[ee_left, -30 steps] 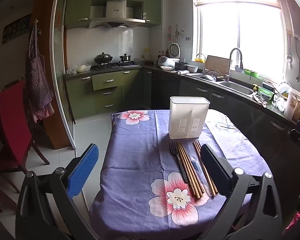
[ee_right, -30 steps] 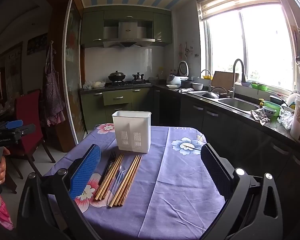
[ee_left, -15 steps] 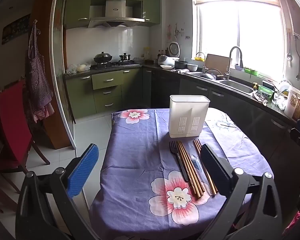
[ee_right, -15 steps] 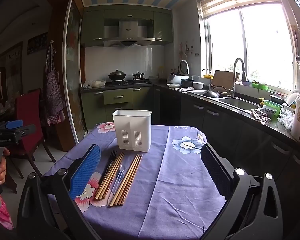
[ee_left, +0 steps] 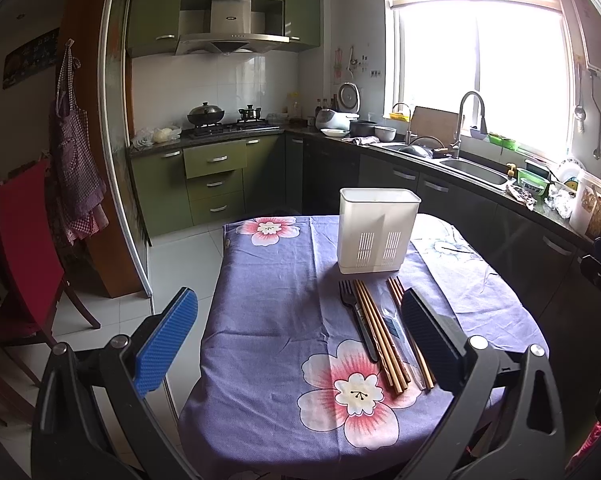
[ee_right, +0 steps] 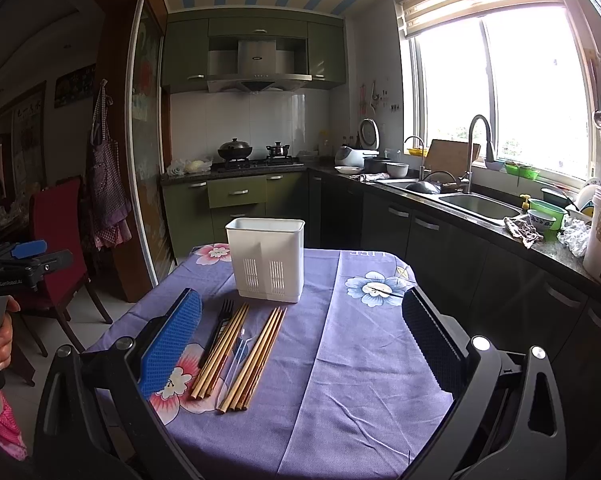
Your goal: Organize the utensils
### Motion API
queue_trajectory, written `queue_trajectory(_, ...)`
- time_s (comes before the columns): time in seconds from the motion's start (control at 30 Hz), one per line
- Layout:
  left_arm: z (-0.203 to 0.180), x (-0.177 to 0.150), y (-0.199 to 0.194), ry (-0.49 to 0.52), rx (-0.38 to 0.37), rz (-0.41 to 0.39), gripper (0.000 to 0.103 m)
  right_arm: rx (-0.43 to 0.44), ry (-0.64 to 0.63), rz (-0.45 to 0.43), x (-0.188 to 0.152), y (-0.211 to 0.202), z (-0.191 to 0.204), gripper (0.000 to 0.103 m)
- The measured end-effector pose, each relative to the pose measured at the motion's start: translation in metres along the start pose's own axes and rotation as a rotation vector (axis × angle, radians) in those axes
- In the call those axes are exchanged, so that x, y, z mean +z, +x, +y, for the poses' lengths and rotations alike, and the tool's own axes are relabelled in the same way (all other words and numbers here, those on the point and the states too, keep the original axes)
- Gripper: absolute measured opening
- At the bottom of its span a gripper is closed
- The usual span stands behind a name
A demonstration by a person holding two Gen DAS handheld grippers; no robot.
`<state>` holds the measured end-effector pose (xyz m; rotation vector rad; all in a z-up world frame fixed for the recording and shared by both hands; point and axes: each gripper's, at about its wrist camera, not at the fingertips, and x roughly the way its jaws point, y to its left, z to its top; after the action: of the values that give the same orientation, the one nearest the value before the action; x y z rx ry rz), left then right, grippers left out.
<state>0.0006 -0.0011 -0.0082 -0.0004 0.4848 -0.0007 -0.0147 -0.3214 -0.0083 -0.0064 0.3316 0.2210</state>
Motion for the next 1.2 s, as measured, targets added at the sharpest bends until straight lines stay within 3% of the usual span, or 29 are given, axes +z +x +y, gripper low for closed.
queue_trajectory(1.2,-0.0019,0.0007,0.0028,0.001,0.002,0.014,0.097,0.007,0.001,0.018,-0.0068,0.0091,0.0015,0.099)
